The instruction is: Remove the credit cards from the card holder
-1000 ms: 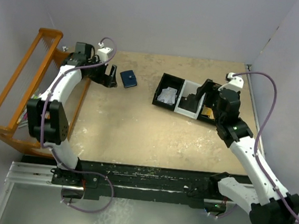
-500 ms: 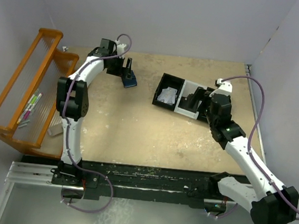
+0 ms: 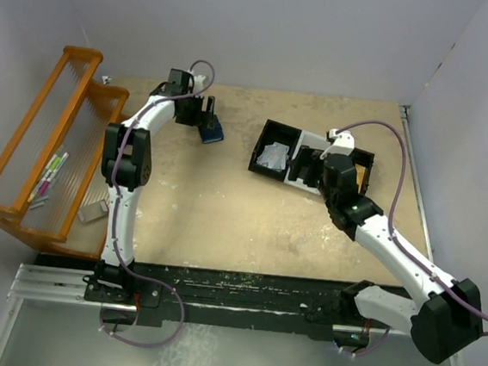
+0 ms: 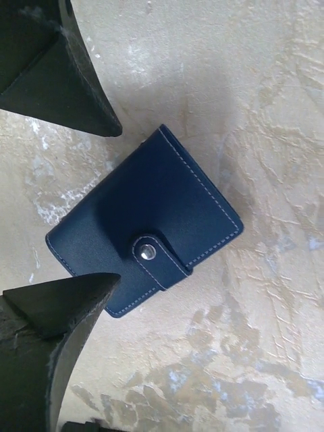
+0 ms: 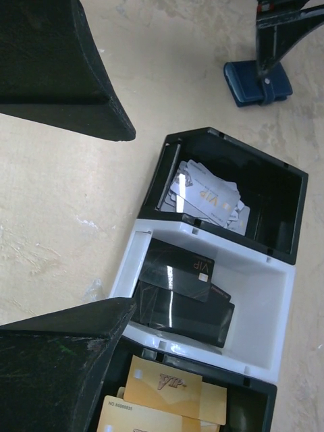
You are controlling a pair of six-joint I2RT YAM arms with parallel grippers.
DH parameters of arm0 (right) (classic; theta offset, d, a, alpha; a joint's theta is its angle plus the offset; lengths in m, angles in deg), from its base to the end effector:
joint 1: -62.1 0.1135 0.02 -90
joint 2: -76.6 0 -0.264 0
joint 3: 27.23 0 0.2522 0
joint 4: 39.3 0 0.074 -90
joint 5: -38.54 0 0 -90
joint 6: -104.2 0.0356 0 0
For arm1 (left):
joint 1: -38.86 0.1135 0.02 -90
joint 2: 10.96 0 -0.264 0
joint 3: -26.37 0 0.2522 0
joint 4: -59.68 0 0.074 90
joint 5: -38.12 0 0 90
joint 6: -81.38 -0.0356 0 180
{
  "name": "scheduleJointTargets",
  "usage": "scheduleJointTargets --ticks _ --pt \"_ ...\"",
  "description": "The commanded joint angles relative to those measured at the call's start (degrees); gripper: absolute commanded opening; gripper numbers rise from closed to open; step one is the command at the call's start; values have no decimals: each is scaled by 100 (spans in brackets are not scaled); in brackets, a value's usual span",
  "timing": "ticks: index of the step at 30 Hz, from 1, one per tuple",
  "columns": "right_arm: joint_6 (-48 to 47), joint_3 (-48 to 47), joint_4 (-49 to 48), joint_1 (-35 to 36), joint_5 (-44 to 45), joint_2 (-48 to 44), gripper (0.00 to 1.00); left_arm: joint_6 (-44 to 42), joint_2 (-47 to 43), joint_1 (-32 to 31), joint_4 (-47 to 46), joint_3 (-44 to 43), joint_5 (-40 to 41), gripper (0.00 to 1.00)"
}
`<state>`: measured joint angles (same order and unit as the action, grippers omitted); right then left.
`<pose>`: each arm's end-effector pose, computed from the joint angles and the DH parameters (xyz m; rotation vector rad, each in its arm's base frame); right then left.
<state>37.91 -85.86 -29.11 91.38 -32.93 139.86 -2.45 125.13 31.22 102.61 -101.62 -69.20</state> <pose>0.2295 0.1157 0.3013 0.1396 1.8251 0.3586 0.5217 -0.0807 0.1771 0.1642 2.4594 -0.4769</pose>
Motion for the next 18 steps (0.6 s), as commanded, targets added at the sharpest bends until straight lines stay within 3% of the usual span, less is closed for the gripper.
scheduleJointTargets --ticks 1,3,13,18 --pt "-81 -207 -394 23 18 154 100 193 209 -8 -298 -484 -191 83" --pt "-73 -208 -434 30 -19 229 100 199 330 -10 -306 -579 -197 80" --pt "42 -200 -587 34 -63 555 99 -119 534 -73 -369 -564 -106 44" --pt "348 -422 -195 32 23 934 97 -277 406 -123 -404 -402 -277 14"
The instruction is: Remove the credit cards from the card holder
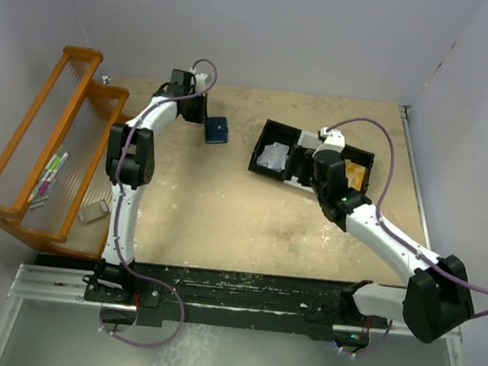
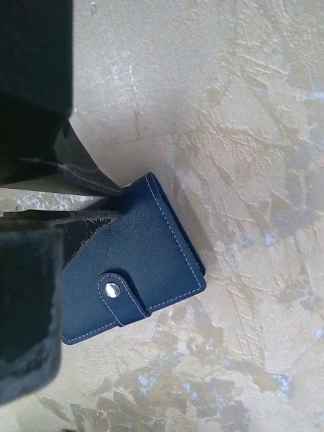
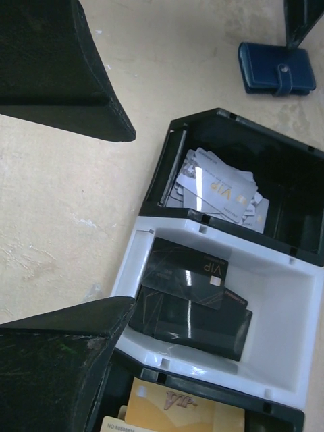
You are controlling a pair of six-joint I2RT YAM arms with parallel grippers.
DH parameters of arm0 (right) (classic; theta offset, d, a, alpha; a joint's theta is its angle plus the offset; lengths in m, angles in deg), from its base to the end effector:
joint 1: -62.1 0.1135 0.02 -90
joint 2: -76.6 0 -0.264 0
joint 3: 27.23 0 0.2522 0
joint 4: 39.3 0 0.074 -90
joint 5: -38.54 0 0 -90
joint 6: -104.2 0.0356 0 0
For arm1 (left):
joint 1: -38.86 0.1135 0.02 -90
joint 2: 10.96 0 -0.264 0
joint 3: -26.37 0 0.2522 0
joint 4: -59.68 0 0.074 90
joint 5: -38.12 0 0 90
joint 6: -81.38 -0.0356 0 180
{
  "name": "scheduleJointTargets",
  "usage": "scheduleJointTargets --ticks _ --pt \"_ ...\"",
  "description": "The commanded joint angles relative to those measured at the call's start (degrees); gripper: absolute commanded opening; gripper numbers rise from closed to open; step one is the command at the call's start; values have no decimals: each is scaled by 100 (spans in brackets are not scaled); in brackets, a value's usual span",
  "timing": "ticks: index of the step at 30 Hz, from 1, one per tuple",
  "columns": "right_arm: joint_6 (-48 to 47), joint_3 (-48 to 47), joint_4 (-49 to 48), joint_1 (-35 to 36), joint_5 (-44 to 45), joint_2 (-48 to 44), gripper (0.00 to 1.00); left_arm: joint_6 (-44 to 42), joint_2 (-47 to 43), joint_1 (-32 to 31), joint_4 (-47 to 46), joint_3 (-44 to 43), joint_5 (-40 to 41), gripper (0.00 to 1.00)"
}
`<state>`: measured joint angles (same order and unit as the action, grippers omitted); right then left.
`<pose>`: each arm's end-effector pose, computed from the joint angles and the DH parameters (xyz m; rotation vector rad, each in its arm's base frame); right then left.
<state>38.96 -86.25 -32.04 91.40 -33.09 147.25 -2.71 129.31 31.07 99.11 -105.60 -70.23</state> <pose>0.2510 0.1280 0.2769 0.1430 1.8920 0.3408 0.5385 -0.0850 0.1661 0.1893 2.3989 -0.4959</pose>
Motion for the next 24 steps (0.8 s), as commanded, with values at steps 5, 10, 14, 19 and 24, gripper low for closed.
scheduleJointTargets --ticks 5,10,14,19,24 --pt "293 -528 209 30 190 457 95 -389 -200 -110 174 53 -639 0" --pt "336 -785 442 30 497 827 92 -681 -817 -113 226 773 -836 0" --pt "318 -1037 564 30 842 1223 91 -1014 -1421 -107 526 1473 -874 0" --pt "106 -1502 455 28 1260 1873 91 -1463 -2208 -109 893 2399 -1037 0" --pt "47 -1883 483 30 1331 2292 90 -1304 -2569 -106 708 2539 -1137 46"
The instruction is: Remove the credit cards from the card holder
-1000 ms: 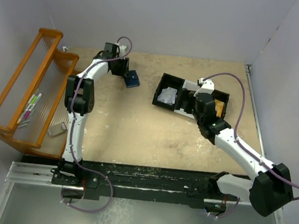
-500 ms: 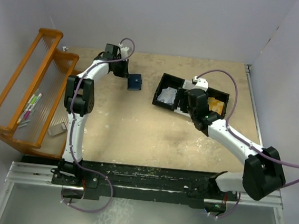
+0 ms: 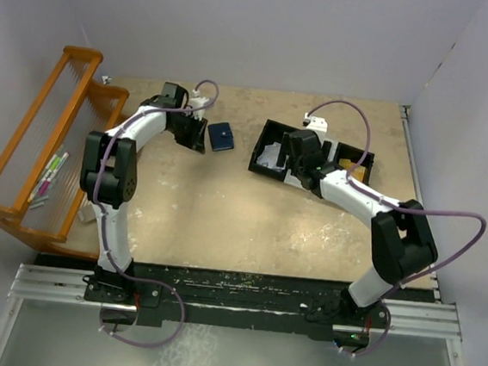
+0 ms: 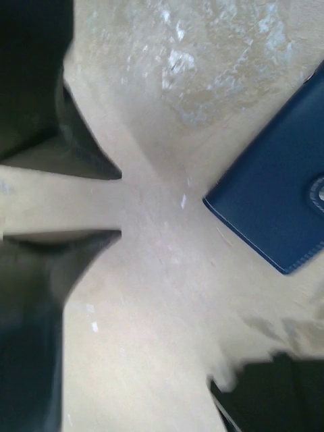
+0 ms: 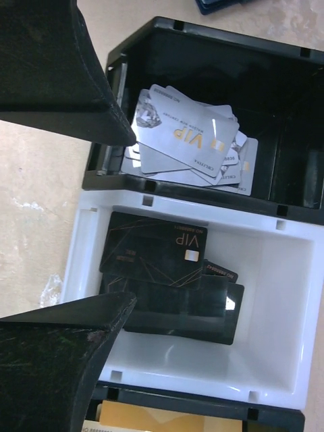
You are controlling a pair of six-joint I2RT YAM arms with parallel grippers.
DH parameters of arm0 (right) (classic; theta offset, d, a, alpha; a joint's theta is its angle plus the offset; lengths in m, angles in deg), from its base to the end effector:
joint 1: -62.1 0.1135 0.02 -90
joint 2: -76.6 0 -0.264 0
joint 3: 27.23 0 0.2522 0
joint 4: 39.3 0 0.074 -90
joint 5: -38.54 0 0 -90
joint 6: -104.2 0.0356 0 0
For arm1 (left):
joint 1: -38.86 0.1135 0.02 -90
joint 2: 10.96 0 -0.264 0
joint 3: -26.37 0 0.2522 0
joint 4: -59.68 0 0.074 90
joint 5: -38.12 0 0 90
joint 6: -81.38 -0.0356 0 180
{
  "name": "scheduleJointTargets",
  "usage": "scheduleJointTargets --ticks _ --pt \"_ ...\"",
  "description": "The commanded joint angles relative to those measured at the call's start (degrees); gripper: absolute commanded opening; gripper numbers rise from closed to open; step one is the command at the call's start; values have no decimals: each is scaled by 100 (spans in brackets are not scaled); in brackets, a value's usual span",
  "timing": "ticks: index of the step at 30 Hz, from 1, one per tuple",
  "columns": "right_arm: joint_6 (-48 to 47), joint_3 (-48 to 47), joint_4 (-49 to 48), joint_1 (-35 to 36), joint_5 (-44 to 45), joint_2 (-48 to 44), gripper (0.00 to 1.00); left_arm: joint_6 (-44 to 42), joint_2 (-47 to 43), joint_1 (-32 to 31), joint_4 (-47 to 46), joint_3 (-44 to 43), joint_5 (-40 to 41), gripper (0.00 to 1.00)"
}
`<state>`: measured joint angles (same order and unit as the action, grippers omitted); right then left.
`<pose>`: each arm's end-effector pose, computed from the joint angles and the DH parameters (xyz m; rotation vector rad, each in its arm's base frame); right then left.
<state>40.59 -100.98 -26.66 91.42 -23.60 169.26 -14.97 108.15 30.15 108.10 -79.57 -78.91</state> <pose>0.3227 0.1621 0.2403 0.2301 2.0399 0.0856 0.4367 -0.0833 0.1937 0.4952 2.5450 -0.6354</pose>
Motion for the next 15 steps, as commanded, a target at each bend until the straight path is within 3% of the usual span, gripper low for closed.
scheduleJointTargets --ticks 1,2,3,6,10,15 --pt "-142 -454 -59 25 403 120 90 25 -434 -12 -302 -174 -251 74" --pt "-163 -493 -48 27 428 154 90 95 -388 -16 -472 -296 -241 97" --pt "-170 -527 -32 28 436 177 91 132 -307 -17 -659 -424 -265 100" --pt "-202 -541 -36 22 450 191 92 240 262 -16 -943 -1145 -260 99" --pt "-233 -493 -60 30 406 129 93 340 1427 -25 -603 -2614 -232 99" --pt "-268 -314 -212 107 270 -20 93 249 1984 -34 -1036 -3158 -99 99"
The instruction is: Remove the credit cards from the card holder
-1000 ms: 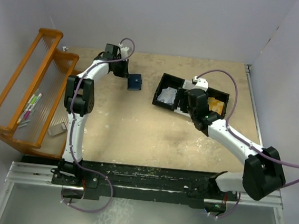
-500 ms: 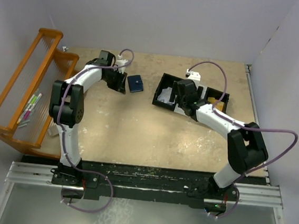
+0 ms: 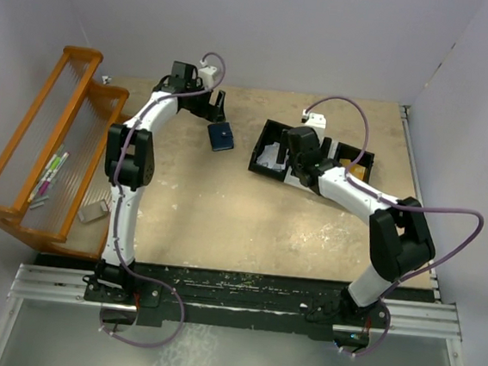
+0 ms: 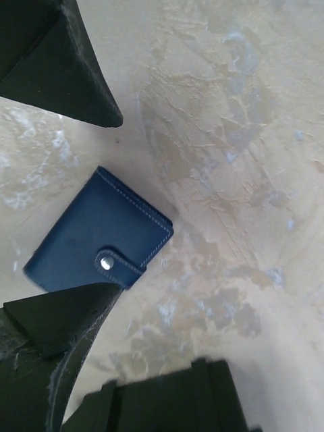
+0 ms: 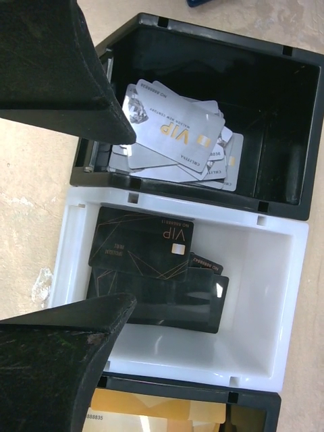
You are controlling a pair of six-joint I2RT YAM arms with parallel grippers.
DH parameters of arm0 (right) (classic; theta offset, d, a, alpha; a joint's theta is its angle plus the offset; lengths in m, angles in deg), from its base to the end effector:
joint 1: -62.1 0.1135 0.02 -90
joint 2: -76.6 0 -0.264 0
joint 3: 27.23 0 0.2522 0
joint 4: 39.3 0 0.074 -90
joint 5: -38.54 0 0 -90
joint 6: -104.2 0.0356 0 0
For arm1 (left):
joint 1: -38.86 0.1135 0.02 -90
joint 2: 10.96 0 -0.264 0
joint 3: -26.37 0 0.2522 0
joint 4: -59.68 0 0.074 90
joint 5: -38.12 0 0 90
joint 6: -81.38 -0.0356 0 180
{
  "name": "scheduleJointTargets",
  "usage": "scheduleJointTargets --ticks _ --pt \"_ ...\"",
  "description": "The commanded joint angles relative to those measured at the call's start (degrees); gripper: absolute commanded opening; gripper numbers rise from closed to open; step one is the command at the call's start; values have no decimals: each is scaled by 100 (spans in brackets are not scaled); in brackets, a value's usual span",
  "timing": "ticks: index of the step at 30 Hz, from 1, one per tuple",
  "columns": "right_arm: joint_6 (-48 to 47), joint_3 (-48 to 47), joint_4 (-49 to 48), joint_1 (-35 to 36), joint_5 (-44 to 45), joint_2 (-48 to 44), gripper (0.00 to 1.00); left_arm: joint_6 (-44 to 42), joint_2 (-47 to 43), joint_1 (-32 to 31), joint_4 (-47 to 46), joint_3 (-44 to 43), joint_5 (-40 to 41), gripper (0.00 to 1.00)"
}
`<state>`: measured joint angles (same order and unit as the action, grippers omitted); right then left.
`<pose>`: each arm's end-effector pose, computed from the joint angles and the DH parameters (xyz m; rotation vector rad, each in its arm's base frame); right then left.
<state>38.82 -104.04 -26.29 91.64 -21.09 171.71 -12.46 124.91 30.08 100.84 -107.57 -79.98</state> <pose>0.3329 0.1680 0.2428 0.2204 2.0239 0.0287 0.5297 -0.0988 0.2168 0.4959 2.2356 -0.6118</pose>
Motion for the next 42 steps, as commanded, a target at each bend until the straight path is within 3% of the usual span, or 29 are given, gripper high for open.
scheduleJointTargets --ticks 1,8,11,26,33,39,42 --pt "-90 29 -277 93 1 -287 93 -43 330 -28 -436 -343 -28 99" --pt "-94 174 -307 108 -118 -359 92 -48 547 -65 -816 -419 -448 84" --pt "-92 225 -307 113 -164 -423 92 -43 620 -104 -957 -430 -434 85" --pt "-5 283 -364 109 -315 -296 92 -424 910 -221 -632 -481 -337 59" --pt "-71 46 -382 103 -173 4 92 -556 691 -219 -561 -76 -492 34" --pt "-127 -103 -399 96 -116 216 92 -780 348 -216 -209 405 -824 0" --pt "-150 -174 -395 78 -61 323 92 -899 122 -219 -30 740 -983 0"
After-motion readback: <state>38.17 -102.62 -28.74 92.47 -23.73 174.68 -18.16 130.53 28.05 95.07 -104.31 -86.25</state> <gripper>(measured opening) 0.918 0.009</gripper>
